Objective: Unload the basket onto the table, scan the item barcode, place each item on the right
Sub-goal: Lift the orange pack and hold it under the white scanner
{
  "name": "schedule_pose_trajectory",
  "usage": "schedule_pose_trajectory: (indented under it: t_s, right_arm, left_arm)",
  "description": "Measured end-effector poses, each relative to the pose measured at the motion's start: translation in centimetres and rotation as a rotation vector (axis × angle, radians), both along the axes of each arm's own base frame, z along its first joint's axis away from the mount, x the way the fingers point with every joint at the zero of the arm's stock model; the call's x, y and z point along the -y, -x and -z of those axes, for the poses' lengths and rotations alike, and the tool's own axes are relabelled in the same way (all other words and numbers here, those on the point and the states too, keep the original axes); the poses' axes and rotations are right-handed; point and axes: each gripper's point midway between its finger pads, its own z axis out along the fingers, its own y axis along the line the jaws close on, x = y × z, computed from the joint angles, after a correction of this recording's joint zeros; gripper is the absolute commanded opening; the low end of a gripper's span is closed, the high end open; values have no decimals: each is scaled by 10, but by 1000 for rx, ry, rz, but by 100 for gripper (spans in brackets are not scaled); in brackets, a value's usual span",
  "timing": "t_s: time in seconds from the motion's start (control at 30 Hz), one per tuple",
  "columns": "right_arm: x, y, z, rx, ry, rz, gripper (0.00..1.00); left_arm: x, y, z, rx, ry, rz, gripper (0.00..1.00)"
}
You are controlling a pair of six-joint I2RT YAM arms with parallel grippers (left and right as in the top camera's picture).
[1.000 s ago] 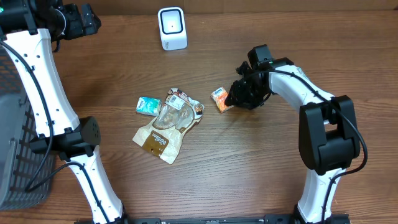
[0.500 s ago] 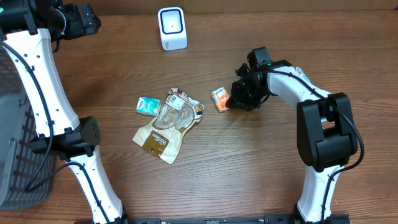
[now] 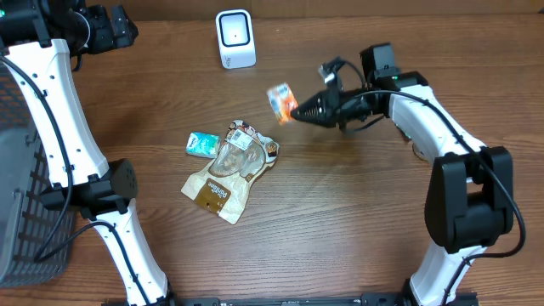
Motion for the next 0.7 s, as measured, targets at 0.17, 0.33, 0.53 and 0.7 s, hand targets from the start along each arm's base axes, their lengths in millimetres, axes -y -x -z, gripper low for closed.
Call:
schedule_pose_trajectory:
  t_s: [0.17,0.33,0.53,0.7]
  right_arm:
    - [-4,-17,-39,-5,-141,-23,4]
    - [-5,-22,-50,-73,-156,-19,4]
    - [-5,-25,-48,-147,-139,9,4]
    - [-5,-26,-47,-139,-135,15,4]
  left_arm:
    - [0,0,0,0,0,0,100]
    - [0,0,0,0,0,0,100]
    - [0,0,0,0,0,0,100]
    - [0,0,0,0,0,0,99]
